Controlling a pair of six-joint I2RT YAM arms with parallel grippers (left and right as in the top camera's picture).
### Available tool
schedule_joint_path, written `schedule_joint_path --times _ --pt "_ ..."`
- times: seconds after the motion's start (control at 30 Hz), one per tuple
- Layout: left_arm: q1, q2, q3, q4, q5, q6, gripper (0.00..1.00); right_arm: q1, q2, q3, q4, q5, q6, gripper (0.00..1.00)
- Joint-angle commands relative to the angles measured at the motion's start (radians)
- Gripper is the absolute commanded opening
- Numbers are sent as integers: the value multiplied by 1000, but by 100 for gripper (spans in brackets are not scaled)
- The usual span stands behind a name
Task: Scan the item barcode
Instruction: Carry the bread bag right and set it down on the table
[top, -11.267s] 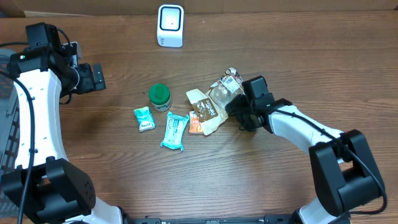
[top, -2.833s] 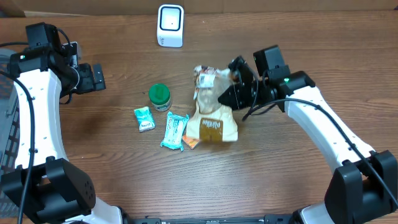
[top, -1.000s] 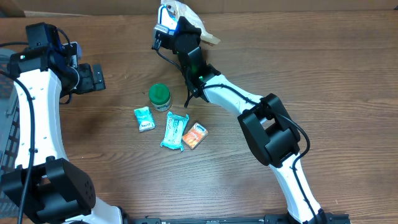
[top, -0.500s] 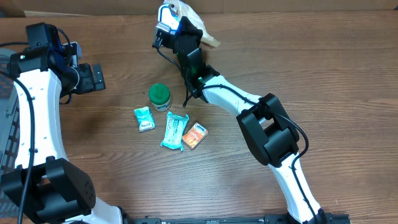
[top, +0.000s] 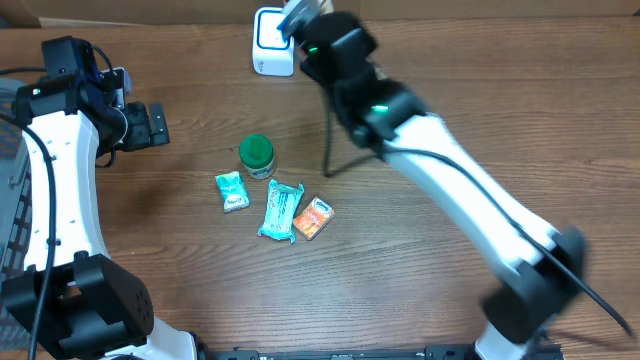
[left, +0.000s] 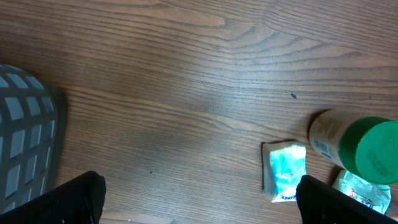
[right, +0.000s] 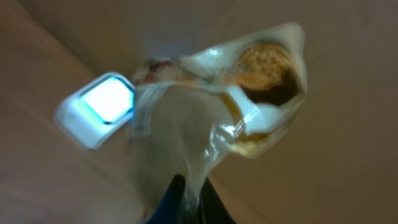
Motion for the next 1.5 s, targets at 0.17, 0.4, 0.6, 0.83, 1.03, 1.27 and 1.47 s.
schedule_joint_path --times 0.17,0.4,0.6,0.83,1.03,1.27,1.47 --pt "0 3 16 2 1 23 100 -245 -301 13 -511 -531 578 4" --pt "0 3 16 2 1 23 100 -496 -257 -66 -706 -808 583 4" --pt "0 3 16 2 1 23 100 -623 -193 -261 -603 -952 542 4" --pt "0 3 16 2 1 23 100 -711 -126 -482 -391 -1002 539 4" --pt "0 3 16 2 1 23 99 -739 -100 -521 -380 -874 539 46" --pt "0 3 16 2 1 23 100 -738 -100 -493 -412 -879 543 79" --pt "0 3 16 2 1 23 100 -706 -113 -326 -594 -919 587 100"
